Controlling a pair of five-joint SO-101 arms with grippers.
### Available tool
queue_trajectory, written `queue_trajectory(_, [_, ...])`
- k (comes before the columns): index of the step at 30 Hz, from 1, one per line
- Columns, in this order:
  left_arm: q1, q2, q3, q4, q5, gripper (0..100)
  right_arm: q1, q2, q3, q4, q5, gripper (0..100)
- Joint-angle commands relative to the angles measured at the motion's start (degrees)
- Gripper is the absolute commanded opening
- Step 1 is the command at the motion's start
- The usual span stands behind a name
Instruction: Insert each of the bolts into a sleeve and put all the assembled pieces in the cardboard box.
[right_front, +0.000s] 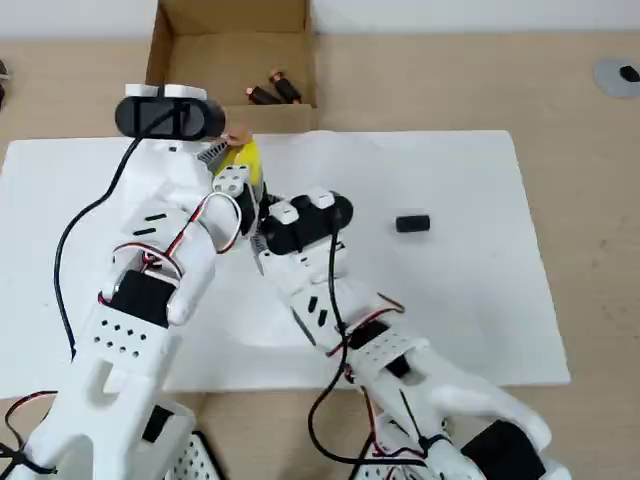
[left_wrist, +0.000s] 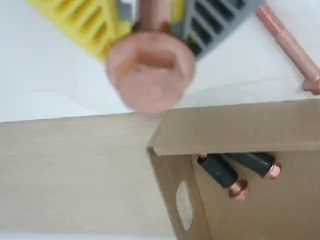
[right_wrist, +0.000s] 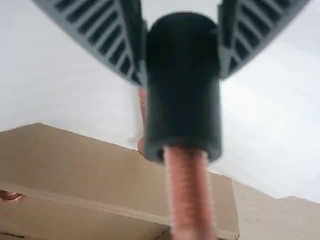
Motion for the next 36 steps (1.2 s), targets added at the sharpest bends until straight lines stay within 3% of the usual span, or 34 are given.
queue_trajectory(1, [-0.79, -0.92, -3.43, 0.09, 0.53, 1, -0.92, -0.04, -3.56, -1.58, 0.53, 1.0])
queue_trajectory(10, [0.53, -0.92, -0.18, 0.7, 1.23, 1, -0.75, 0.04, -3.65, -1.58, 0.53, 1.0])
queue_trajectory(17, [4.22, -0.92, -6.33, 13.27, 1.14, 1, -0.66, 0.04, -3.74, -1.49, 0.53, 1.0])
queue_trajectory(23, [4.92, -1.19, -6.77, 17.49, 1.05, 1, -0.66, 0.04, -3.74, -1.41, 0.53, 1.0])
queue_trajectory(33, [5.19, -1.36, -7.3, 19.87, 0.18, 6, -0.66, 0.04, -3.82, -1.41, 1.76, 1.0])
queue_trajectory(36, [4.92, -1.45, -7.21, 19.87, 0.53, 13, -0.66, 0.04, -3.82, -1.41, 1.76, 1.0])
